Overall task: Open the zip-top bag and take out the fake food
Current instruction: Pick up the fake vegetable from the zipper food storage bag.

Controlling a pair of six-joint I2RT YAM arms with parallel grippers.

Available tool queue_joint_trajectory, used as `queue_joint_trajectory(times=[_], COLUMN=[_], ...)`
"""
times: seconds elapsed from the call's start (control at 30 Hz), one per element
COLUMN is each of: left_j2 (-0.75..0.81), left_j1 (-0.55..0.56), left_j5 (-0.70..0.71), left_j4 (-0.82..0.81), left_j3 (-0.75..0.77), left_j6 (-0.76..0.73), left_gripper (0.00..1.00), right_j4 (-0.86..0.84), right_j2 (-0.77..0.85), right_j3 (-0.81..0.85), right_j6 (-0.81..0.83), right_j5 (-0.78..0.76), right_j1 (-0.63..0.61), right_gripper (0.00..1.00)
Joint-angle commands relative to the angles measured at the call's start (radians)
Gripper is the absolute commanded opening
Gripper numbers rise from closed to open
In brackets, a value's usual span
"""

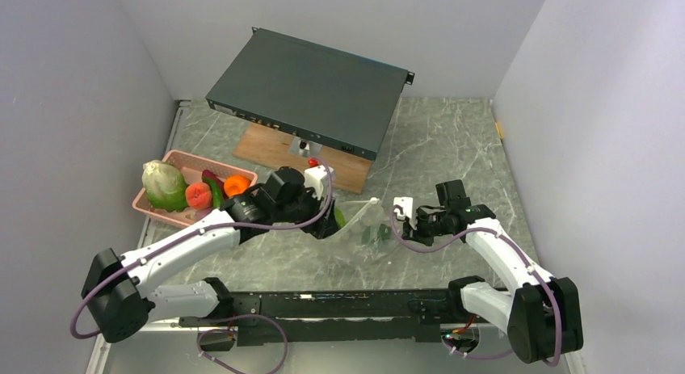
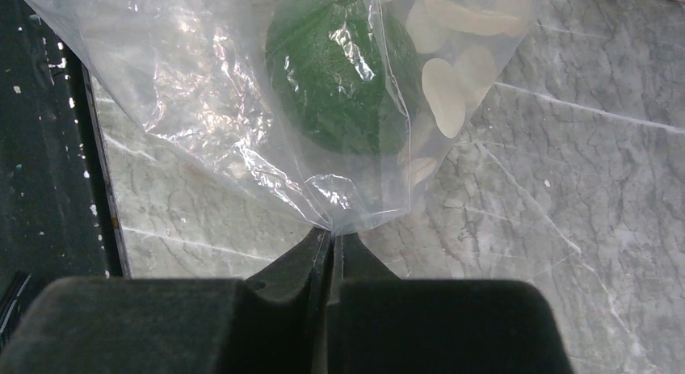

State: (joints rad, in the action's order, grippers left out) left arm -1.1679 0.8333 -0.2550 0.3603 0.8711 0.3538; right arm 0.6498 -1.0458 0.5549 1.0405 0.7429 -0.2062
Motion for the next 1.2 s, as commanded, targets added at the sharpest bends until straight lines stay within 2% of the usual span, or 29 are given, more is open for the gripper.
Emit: queue_joint_trajectory(times=[0.0,0.57,1.17], left_j2=[0.070,0.250,0.345], left_j1=[-0.010,-0.082,-0.300], left_j5=[0.053,0.177,0.503], left_j4=[0.036,0.080,0.241], left_j3=[-0.002,-0.078,-0.072], left_j6=[-0.051,-0.051,-0.003], left_gripper=[0.00,0.00,0.00], right_j4=[0.009,0.025,0.024], right_j2=[0.015,0.012,0.004], right_j3=[-0.006,-0.005,-0.007], right_j6=[0.032,0.055,0.055], right_j5=[0.052,0.063,0.062], right_j1=[0.009,0.034,0.049], right_gripper=[0.03,0.06,0.06])
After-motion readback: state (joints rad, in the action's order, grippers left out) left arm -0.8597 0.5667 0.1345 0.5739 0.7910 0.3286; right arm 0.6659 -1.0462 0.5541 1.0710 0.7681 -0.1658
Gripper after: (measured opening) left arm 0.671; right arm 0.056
